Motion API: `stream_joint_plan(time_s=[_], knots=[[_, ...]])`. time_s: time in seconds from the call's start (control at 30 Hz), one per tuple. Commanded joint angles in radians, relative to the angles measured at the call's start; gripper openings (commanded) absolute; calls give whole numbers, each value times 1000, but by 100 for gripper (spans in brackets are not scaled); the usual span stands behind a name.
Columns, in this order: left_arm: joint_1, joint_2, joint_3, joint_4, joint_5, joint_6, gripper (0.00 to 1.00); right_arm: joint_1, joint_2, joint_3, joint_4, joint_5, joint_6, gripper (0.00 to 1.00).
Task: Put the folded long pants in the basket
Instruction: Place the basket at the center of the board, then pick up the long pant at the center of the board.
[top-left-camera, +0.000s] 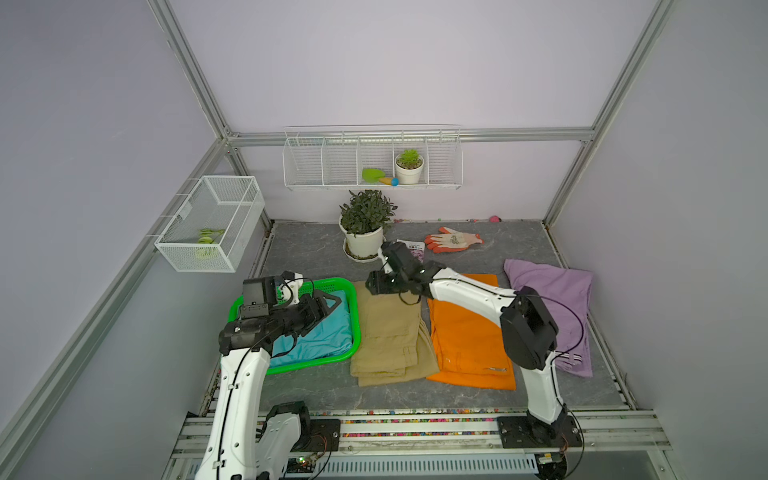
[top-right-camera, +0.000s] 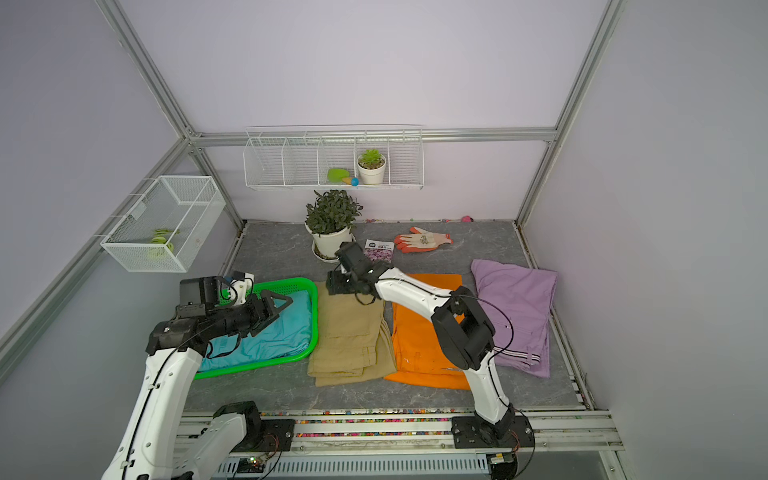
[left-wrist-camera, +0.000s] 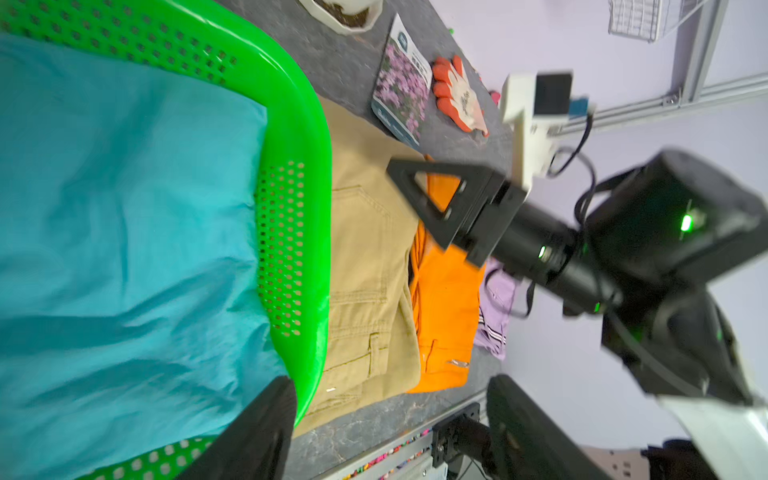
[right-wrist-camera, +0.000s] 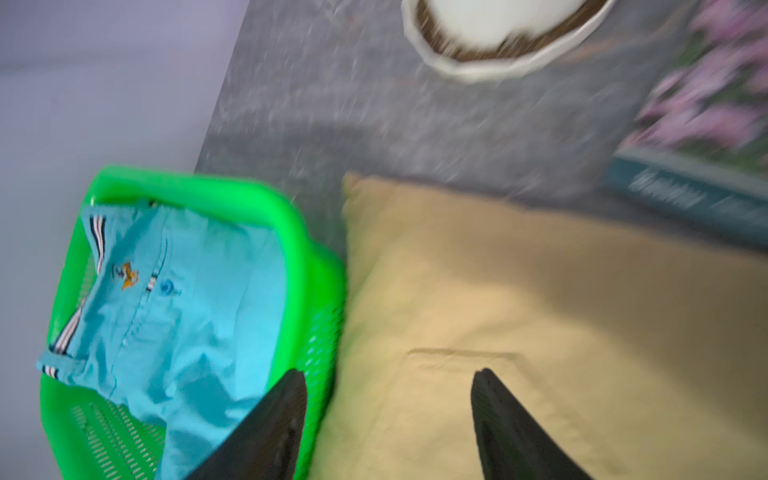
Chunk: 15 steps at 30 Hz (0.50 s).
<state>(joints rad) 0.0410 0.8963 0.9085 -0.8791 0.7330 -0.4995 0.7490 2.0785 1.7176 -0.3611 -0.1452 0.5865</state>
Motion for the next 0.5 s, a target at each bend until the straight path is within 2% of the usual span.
stream_joint_plan(time_s=[0.0, 0.03, 0.13, 0.3, 0.47], knots=[[-46, -11, -14, 45, 17, -24, 77, -105, 95, 114, -173, -133, -220, 67], [-47, -11, -19, 52, 22, -24, 77, -120, 125, 159, -209, -115, -235, 66], [-47, 6, -4, 40, 5, -12, 76, -162, 209, 226, -183, -230, -253, 67], [-47, 24, 29, -8, 4, 23, 76, -194, 393, 452, -350, -246, -343, 69], [-47, 8, 5, -10, 3, 27, 76, -206, 454, 495, -348, -290, -416, 70]])
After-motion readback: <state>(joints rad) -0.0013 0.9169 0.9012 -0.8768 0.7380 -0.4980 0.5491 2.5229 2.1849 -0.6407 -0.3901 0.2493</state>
